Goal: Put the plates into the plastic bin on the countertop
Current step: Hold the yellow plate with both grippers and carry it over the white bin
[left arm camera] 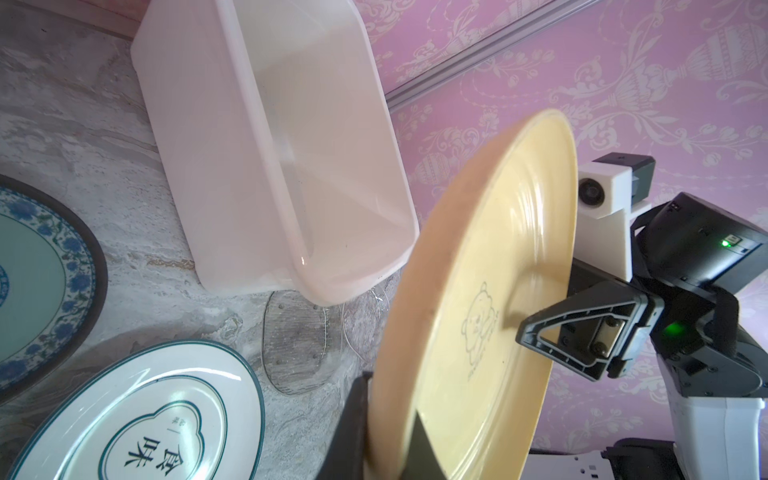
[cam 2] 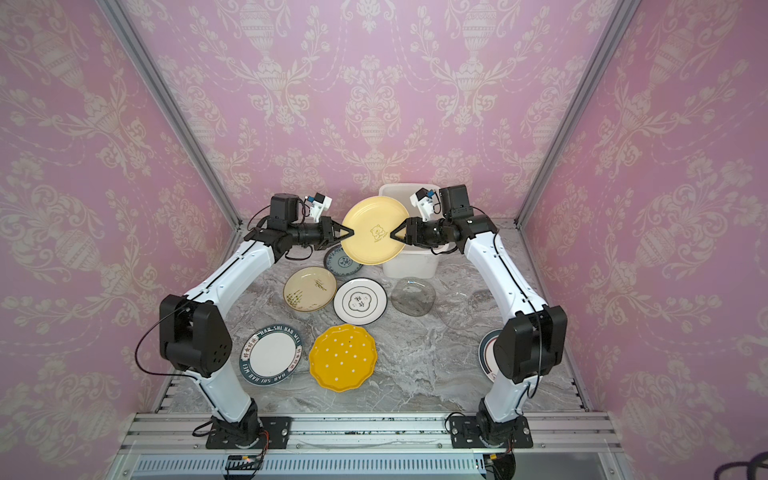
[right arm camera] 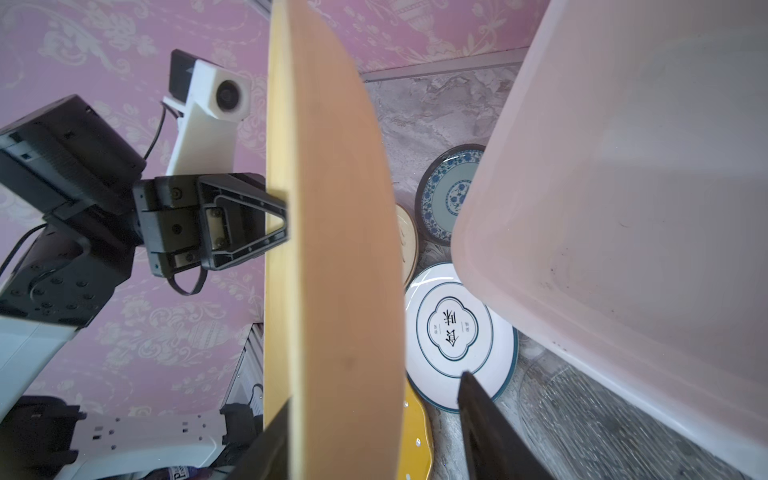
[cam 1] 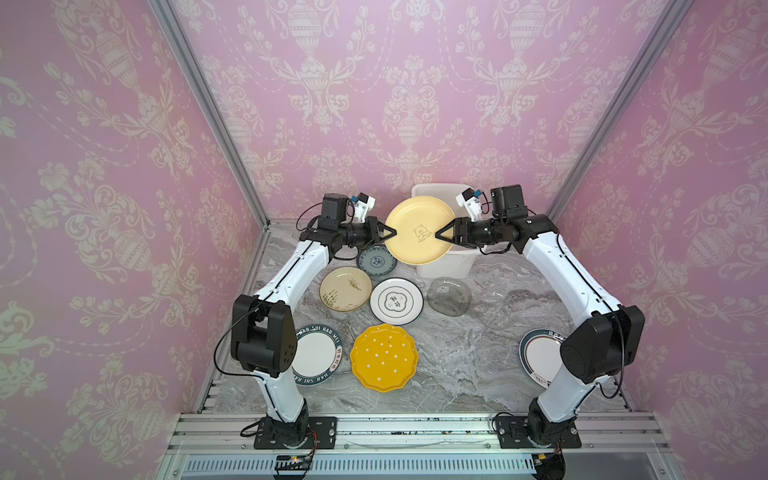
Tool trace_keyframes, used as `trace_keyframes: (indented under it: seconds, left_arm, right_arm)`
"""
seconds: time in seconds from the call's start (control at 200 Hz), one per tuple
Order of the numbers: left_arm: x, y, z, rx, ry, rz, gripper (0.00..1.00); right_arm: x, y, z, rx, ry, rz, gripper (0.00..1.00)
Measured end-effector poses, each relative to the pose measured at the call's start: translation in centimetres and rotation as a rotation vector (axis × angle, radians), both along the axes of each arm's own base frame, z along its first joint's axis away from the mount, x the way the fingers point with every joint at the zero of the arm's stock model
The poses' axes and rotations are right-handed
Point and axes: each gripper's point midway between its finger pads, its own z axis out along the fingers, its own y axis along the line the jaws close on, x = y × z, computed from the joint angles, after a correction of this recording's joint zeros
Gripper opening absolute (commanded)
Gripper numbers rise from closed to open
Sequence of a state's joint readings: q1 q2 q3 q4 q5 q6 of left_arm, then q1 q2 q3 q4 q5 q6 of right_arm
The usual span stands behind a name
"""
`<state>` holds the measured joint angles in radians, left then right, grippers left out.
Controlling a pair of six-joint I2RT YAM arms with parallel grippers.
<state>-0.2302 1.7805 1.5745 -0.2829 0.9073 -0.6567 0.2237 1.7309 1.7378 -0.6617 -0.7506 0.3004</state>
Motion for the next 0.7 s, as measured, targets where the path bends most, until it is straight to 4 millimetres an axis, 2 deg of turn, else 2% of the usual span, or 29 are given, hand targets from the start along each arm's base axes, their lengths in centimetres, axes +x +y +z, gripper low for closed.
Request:
trace_keyframes:
  seconds: [0.16,0.335,0.7]
  left_arm:
    - [-1.6,0.3,0.3,0.035,0.015,-0.03,0.0]
    - [-2.1,0.7,1.2,0.074,-0.011,-0.029,0.0]
    - [-2.7,1.5,1.4,0.12,-0.057,0.015,0.0]
  right_arm:
    - [-1.7,0.8,0.4,0.042,0.017,0.097,0.51]
    - [-2.6,1.0,0.3,0.051,0.038,0.132,0.45]
    - [-3.3,0.6,0.0,0.028,0.069,0.118,0.19]
